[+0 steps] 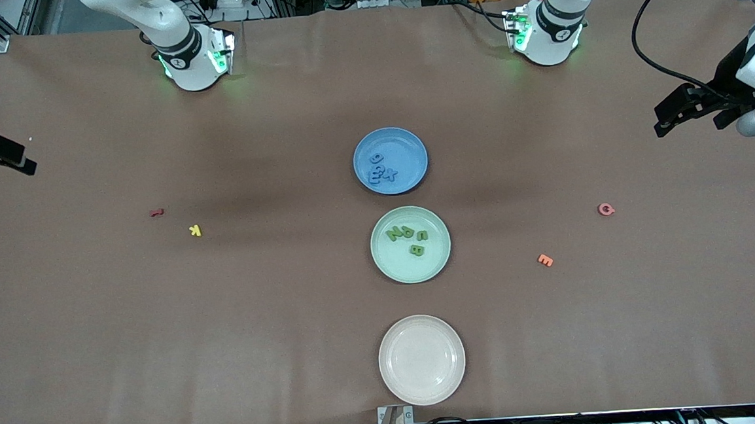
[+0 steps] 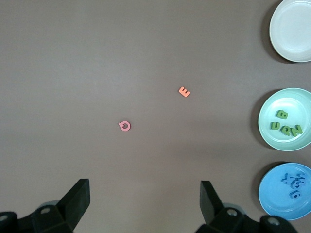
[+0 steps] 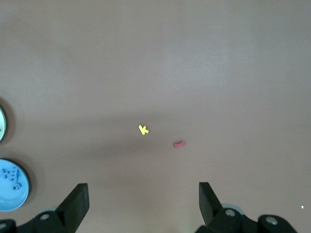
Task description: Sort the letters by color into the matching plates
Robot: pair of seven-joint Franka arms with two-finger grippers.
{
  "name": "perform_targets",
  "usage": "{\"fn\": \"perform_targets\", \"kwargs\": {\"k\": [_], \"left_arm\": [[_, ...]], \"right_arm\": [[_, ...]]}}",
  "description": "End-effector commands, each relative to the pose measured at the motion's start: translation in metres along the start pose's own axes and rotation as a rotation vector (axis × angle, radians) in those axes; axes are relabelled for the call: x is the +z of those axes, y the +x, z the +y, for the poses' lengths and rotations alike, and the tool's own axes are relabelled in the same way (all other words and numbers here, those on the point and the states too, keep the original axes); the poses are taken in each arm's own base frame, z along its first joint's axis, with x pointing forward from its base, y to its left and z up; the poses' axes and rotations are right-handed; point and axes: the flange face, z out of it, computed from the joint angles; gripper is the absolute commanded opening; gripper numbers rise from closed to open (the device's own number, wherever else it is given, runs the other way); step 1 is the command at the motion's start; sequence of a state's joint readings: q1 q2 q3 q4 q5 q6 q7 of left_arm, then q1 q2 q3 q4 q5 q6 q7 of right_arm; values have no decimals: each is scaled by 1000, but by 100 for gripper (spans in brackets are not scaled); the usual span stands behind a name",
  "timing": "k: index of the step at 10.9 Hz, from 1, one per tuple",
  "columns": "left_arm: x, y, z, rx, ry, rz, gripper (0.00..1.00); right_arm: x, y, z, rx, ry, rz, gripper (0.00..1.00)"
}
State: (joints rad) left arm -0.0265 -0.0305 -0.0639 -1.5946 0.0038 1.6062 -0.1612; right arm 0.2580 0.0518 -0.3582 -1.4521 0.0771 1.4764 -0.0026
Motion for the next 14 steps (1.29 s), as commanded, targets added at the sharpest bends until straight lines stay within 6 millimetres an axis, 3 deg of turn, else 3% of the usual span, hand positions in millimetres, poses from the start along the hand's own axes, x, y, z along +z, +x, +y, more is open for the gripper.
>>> {"fn": "perform_targets", "kwargs": {"k": [1,8,14], "left_arm": [[-2,-5,-2,0,-1,-5,100],[-1,-4,1,-3,-1,-7,100],[-7,-5,-1,0,-4,8,100]], "right_arm": [[9,0,-6,19,-1,10,100],[8,-2,-34,-31,2,6,100],[7,-2,-31,-36,3,6,100]]}}
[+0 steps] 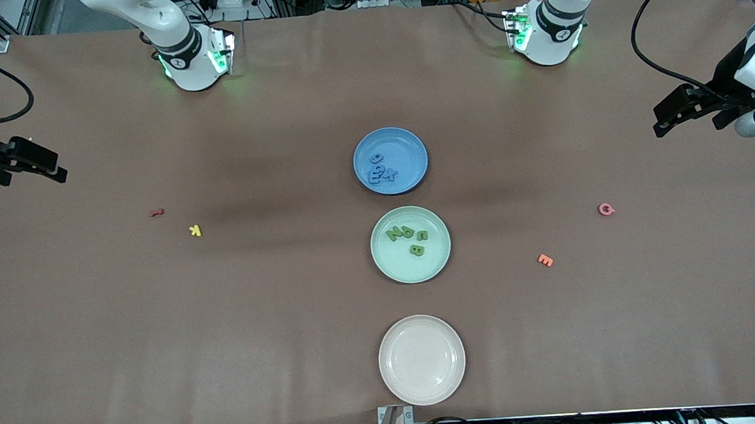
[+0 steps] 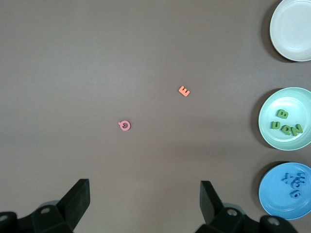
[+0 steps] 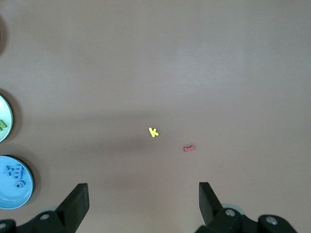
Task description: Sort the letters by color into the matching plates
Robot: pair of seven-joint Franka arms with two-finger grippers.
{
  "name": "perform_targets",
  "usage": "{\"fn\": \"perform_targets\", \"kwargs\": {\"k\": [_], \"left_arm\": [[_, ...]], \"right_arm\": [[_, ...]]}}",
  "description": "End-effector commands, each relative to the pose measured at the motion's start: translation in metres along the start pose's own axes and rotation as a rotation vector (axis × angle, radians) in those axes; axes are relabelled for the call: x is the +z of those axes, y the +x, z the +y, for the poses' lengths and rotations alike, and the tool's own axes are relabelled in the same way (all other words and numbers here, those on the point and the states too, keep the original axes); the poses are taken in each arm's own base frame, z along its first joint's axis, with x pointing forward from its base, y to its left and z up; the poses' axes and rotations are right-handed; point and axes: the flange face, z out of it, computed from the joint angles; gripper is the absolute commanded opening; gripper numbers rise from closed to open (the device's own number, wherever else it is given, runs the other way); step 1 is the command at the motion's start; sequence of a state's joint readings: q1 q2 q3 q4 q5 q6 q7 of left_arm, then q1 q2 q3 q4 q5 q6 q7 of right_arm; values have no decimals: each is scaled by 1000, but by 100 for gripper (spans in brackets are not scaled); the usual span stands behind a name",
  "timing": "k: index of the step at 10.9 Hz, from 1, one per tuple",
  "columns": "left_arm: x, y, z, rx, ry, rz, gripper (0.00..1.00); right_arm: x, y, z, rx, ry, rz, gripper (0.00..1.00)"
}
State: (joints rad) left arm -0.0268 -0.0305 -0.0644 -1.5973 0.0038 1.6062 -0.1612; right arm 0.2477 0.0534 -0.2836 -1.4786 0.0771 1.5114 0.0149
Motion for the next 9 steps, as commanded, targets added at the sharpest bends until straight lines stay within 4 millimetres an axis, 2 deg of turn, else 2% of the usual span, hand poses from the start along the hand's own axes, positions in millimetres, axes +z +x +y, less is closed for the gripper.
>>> {"fn": "perform_targets", "kwargs": {"k": [1,9], "left_arm": [[-9,-6,-1,1,-5,12,100],[-13,-3,-2,18,27,28,100]], "right_arm": [[-6,-6,2,9,0,4,100],[-5,-5,4,10,0,0,100]]}}
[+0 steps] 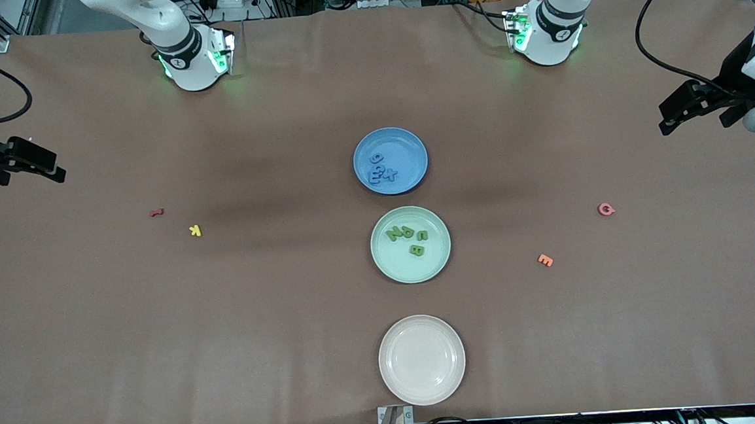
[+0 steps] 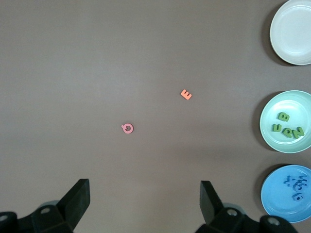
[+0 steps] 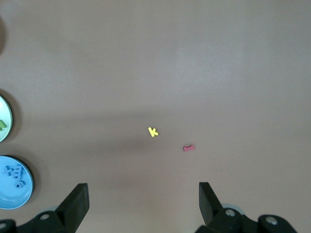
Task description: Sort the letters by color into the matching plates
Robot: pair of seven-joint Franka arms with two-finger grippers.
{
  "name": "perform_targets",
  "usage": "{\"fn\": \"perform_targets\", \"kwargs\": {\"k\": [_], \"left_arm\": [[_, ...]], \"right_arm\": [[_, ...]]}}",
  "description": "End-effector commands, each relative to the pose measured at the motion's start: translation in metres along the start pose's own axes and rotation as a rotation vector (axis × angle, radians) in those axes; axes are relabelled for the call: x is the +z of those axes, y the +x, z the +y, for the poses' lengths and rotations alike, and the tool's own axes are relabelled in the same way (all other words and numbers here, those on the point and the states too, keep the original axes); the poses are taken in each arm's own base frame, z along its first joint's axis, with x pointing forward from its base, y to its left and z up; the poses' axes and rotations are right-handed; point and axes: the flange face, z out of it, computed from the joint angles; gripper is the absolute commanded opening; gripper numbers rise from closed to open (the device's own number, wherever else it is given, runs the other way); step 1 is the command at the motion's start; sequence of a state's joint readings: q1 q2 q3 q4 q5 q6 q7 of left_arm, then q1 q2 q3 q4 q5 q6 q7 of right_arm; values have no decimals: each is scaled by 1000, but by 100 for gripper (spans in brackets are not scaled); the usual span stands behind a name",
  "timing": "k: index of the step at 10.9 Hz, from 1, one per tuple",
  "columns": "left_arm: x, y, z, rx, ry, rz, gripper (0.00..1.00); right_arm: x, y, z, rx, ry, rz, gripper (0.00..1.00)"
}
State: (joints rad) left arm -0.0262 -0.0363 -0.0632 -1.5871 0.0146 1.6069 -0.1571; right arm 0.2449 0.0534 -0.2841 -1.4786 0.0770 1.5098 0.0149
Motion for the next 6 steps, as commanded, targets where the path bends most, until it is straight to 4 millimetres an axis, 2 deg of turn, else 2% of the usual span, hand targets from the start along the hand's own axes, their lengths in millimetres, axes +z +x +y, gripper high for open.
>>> {"fn": "perform_targets", "kwargs": {"k": [1,6], "left_arm": [[-5,-2,1,16,10,10,100],[-5,0,1,13,4,20,100]], "right_arm": [[-5,-5,2,7,0,0,100],[-5,-5,3,6,-2,0,100]]}}
